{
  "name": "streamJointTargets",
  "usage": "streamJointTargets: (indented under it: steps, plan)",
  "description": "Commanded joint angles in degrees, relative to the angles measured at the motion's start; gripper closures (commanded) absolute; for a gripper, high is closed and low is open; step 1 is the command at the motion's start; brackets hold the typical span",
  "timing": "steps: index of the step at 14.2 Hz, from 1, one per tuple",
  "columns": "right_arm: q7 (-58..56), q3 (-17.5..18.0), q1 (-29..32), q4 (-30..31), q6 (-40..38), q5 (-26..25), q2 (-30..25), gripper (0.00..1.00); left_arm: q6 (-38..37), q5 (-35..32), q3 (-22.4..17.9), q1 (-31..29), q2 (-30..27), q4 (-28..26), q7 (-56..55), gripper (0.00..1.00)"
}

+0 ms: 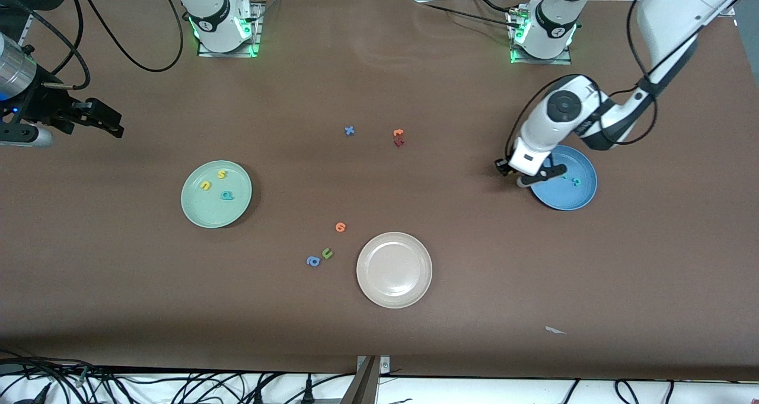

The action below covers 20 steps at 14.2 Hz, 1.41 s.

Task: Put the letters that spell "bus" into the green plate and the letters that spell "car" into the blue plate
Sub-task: 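Carry the yellow a to the blue plate and open the left gripper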

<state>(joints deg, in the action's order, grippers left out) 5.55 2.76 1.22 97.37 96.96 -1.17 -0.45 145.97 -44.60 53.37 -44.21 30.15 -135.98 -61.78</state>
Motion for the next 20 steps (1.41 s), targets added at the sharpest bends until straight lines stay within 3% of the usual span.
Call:
streamJointTargets:
  steps: [1, 3, 4, 7, 11, 13, 14, 15, 17, 18, 20]
  plan:
    - [-0.1, 0.9, 1.0, -1.3, -0.6, -0.9, 0.5, 0.00, -3.9, -1.3, 6.1, -9.6, -0.5, 0.1, 8.2, 0.94]
    - [-0.1, 0.9, 1.0, -1.2, -0.7, -0.8, 0.5, 0.00, -4.9, -1.3, 11.1, -16.8, -0.3, 0.0, 11.8, 0.94]
    - [-0.2, 0.9, 1.0, -1.2, -0.7, -0.8, 0.5, 0.00, -5.2, -1.3, 11.7, -17.6, -0.2, 0.0, 12.0, 0.94]
    - [0.2, 0.9, 0.9, -1.2, -0.8, -0.7, 0.5, 0.00, -6.0, 0.8, 11.9, -17.7, -0.4, 1.1, 13.6, 0.95]
    - [-0.2, 1.0, 0.9, -1.2, -0.9, -0.4, 0.6, 0.00, -15.3, 2.6, 11.9, -19.7, -0.4, 3.8, 23.7, 0.96]
    - [0.3, 1.0, 0.8, -1.1, -0.9, -0.3, 0.6, 0.00, -16.2, 2.7, 11.7, -21.3, -0.3, 4.1, 27.8, 0.94]
    - [0.3, 1.1, 0.7, -1.2, -0.8, -0.3, 0.6, 0.00, -16.2, 2.7, 11.4, -21.6, -0.2, 4.1, 28.3, 0.83]
    - [0.3, 1.1, 0.6, -1.2, -0.8, -0.3, 0.6, 0.00, -16.2, 2.7, 11.3, -21.5, -0.1, 4.1, 28.3, 0.49]
    - [0.3, 1.1, 0.6, -1.1, -0.9, -0.3, 0.6, 0.00, -16.2, 2.7, 11.3, -21.5, -0.2, 4.1, 28.4, 0.11]
    - [0.3, 1.1, 0.7, -1.1, -0.9, -0.3, 0.6, 0.00, -16.2, 2.7, 11.4, -21.5, -0.3, 4.1, 28.5, 0.00]
    - [0.3, 1.1, 0.7, -1.1, -0.9, -0.3, 0.6, 0.00, -16.3, 2.6, 11.4, -21.4, -0.2, 6.8, 28.4, 0.00]
